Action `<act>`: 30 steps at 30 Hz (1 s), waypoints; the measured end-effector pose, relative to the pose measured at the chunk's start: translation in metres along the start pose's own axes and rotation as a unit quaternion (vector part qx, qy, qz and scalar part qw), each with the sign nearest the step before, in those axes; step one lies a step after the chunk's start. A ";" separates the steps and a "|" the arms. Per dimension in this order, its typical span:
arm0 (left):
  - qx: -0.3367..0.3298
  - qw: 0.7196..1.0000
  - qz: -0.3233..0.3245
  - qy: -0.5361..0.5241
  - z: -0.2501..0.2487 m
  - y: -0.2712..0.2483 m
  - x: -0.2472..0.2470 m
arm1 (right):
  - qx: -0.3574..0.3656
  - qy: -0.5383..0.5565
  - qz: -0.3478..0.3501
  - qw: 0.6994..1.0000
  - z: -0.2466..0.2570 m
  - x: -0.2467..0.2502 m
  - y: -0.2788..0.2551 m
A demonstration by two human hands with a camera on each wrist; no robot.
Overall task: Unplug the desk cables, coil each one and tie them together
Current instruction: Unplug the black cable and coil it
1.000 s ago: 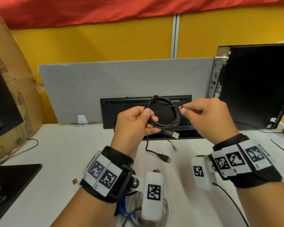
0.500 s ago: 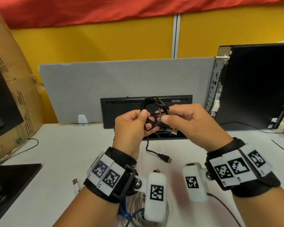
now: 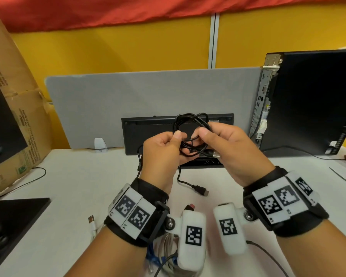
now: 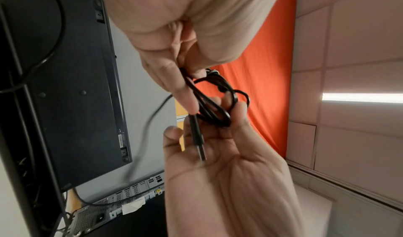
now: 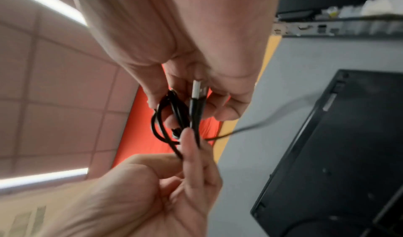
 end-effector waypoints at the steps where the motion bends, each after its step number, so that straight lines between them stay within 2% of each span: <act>1: 0.006 1.000 0.009 -0.003 0.000 -0.001 -0.002 | -0.021 0.030 0.016 0.999 -0.003 -0.004 -0.002; 5: 0.017 0.999 0.041 -0.004 0.000 -0.004 -0.009 | -0.108 0.216 0.074 0.968 -0.003 -0.020 -0.007; 7: 0.008 0.999 0.041 0.007 0.001 -0.005 -0.010 | -0.117 0.225 0.064 0.965 -0.004 -0.019 -0.007; 9: 0.002 1.000 0.027 0.013 0.001 -0.004 -0.007 | -0.099 0.118 0.048 0.987 -0.006 -0.015 -0.005; 11: -0.002 1.000 0.004 0.013 0.000 -0.002 -0.002 | -0.074 -0.038 0.022 0.996 -0.010 -0.007 -0.003; 13: -0.003 1.000 -0.012 0.008 0.001 0.001 0.003 | -0.052 -0.164 -0.033 0.985 -0.010 0.008 0.001; 15: -0.007 0.999 -0.032 -0.006 -0.001 0.004 0.009 | -0.010 -0.270 -0.066 0.960 -0.005 0.018 0.004; 18: -0.022 0.998 -0.059 -0.009 -0.004 0.008 0.017 | 0.030 -0.337 -0.111 0.935 0.004 0.029 0.003; 20: -0.028 0.997 -0.076 -0.019 -0.005 0.009 0.021 | 0.020 -0.310 -0.128 0.942 0.002 0.035 0.003; 23: -0.033 0.994 -0.100 -0.036 -0.007 0.012 0.030 | -0.043 -0.135 -0.127 0.982 -0.003 0.032 0.002; 26: -0.033 0.992 -0.110 -0.047 -0.008 0.015 0.033 | -0.130 0.020 -0.109 0.985 -0.016 0.026 -0.001; 28: -0.032 0.990 -0.120 -0.067 -0.008 0.015 0.035 | -0.149 0.022 -0.080 0.985 -0.020 0.021 -0.001; 30: -0.030 0.988 -0.122 -0.089 -0.008 0.014 0.034 | -0.144 -0.044 -0.035 0.988 -0.020 0.013 -0.002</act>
Point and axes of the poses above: each hand's wrist, its own y-axis towards the middle knuckle, its own x-axis out of the back of the hand, z = x × y, the point moved 10 cm from there along y, towards the middle knuckle, and after that the axes turned 12 degrees about -z, right-handed, at the moved point
